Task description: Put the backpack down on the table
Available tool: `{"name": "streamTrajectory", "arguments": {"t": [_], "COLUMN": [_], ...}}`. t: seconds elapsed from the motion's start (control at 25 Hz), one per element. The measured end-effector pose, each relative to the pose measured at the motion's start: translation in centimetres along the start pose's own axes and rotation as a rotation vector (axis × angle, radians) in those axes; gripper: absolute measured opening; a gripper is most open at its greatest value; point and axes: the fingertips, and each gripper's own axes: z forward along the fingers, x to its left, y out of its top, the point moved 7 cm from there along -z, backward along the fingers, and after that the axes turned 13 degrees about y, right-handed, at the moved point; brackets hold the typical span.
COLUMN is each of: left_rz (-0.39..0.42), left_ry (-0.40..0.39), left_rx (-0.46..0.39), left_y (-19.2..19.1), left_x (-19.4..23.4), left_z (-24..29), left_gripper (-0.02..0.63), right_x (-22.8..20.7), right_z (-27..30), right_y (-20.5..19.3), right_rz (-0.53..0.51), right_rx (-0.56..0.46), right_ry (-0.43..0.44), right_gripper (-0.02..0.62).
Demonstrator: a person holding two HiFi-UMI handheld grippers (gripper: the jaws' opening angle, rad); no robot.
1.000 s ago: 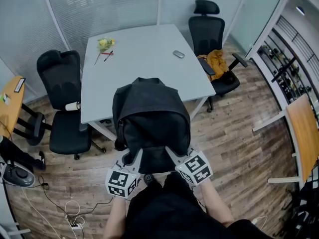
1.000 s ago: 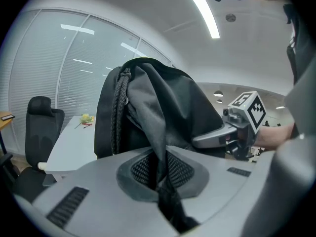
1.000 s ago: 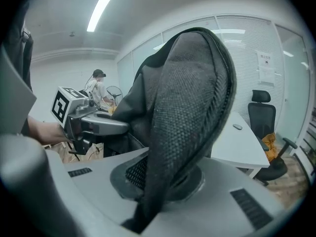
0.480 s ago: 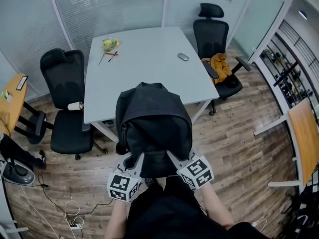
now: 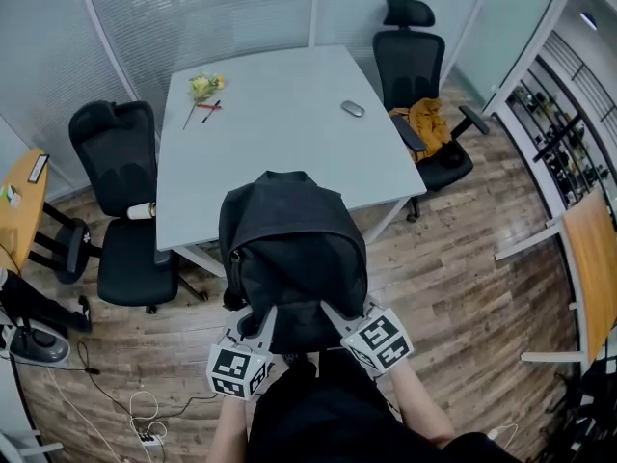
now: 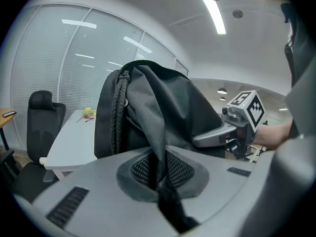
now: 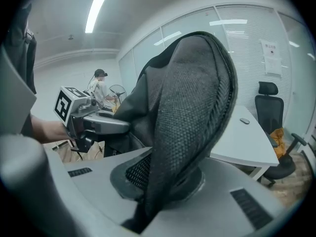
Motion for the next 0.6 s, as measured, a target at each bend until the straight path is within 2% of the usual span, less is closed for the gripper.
{"name": "streamTrajectory", "arguments": {"t": [0.2,0.6], "left_rz": [0.012,0.048], "left_ry": [0.005,0.039], "left_rx": [0.016,0.003], "left_y": [1.5,7.2], "left_x": [0.1,-0.5], "left_z": [3.3,10.9], "left_gripper": [0.018,0.018], "right_x": [-3.4,-12.3], "right_z": [0.1,-1.4], "right_y": [0.9,4.9], "right_rz": [-0.007,-0.022], "right_rx": [0.007,-0.018], "right_ry": [0.01,0.033], "right_gripper": [0.021,0.021]}}
